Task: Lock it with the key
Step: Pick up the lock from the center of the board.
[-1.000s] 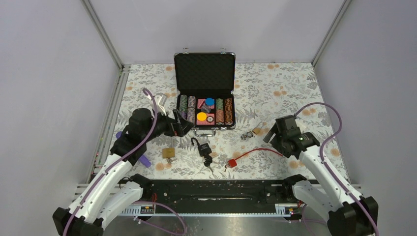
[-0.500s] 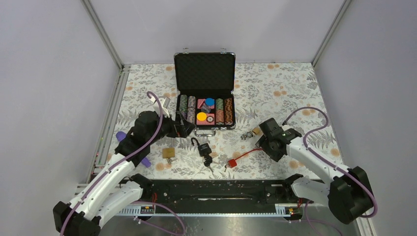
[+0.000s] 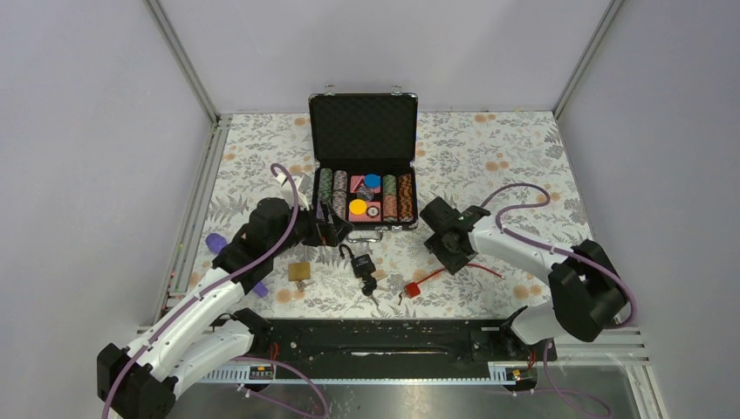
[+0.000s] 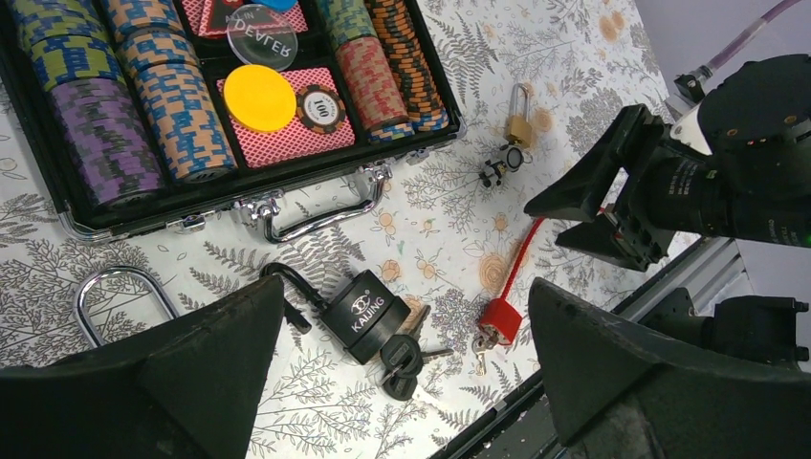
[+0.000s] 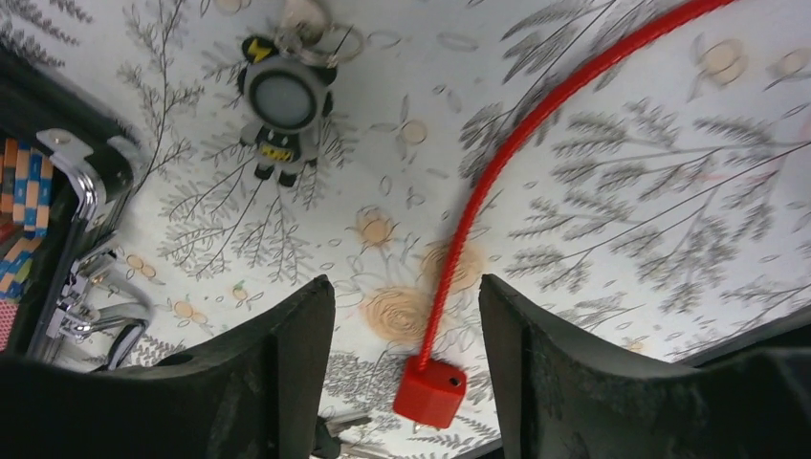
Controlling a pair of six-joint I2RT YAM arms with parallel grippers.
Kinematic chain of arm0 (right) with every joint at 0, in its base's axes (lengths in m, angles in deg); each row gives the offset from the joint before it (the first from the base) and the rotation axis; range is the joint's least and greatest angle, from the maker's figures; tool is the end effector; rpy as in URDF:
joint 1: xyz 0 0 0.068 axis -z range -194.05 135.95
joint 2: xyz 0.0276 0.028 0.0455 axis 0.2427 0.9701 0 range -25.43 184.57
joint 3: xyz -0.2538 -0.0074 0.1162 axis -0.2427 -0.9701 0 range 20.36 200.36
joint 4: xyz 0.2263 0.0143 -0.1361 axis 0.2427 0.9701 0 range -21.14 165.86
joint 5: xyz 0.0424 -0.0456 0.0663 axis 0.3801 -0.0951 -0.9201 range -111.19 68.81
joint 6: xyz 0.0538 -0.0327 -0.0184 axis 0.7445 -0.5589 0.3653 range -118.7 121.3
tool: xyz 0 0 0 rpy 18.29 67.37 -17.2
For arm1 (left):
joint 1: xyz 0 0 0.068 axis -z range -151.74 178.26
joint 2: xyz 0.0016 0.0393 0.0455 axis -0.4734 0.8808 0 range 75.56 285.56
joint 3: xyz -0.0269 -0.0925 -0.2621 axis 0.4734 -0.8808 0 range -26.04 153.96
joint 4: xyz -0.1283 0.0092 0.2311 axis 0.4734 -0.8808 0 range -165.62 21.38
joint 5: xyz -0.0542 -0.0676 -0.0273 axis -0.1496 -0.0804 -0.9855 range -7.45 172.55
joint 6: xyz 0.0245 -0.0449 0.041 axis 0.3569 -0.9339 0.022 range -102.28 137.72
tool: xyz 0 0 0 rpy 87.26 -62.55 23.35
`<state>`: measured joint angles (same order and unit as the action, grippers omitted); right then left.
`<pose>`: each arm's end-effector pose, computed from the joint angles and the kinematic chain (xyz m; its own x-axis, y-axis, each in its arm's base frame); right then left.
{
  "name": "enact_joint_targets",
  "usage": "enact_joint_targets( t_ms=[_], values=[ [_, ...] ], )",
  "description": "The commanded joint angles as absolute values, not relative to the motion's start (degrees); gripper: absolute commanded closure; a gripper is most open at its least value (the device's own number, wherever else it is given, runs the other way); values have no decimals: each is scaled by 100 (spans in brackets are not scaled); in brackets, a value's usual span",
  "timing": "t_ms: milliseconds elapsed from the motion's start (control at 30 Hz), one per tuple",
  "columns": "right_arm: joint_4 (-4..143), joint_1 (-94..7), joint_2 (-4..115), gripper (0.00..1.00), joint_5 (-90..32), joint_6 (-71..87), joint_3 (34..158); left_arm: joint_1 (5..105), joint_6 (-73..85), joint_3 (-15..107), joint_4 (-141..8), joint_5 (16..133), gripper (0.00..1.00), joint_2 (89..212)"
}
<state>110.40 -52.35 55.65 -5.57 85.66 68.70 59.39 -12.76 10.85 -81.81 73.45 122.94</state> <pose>0.2070 0.1457 0.1780 -0.6113 0.7384 -0.2846 0.6987 0.6725 0.2440 0.1722 -0.1135 0.2763 -0.6182 -0.2118 -0.7570 0.3724 0.7691 -0.5194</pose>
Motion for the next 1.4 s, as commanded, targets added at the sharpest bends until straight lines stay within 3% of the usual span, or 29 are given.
enact_joint_targets(
  t_ms=[0, 400, 767, 833, 900, 967, 1367],
  values=[
    [11385, -5565, 6007, 38, -342, 9285, 7272, 5963, -1305, 1044, -7858, 7593, 1, 12289],
    [11704, -5984, 6687, 47, -360, 9851, 7405, 5965, -1335, 940, -8069, 7974, 1, 12076],
    [11520, -5984, 7105, 67, -319, 9958, 7338, 6052, -1386, 915, -8089, 7894, 1, 12153],
    [11422, -5984, 7149, 75, -333, 9956, 7272, 6095, -1408, 877, -8015, 7813, 1, 12203],
    [11311, -5984, 7132, 95, -344, 9929, 7196, 6140, -1420, 833, -7904, 7673, 1, 12251],
    [11299, -5984, 6986, 100, -275, 9826, 7194, 6182, -1453, 765, -7744, 7515, 1, 12323],
    [10982, -5993, 4781, 100, 470, 8552, 6704, 6478, -1971, 705, -5839, 5841, 2, 13942]
  ],
)
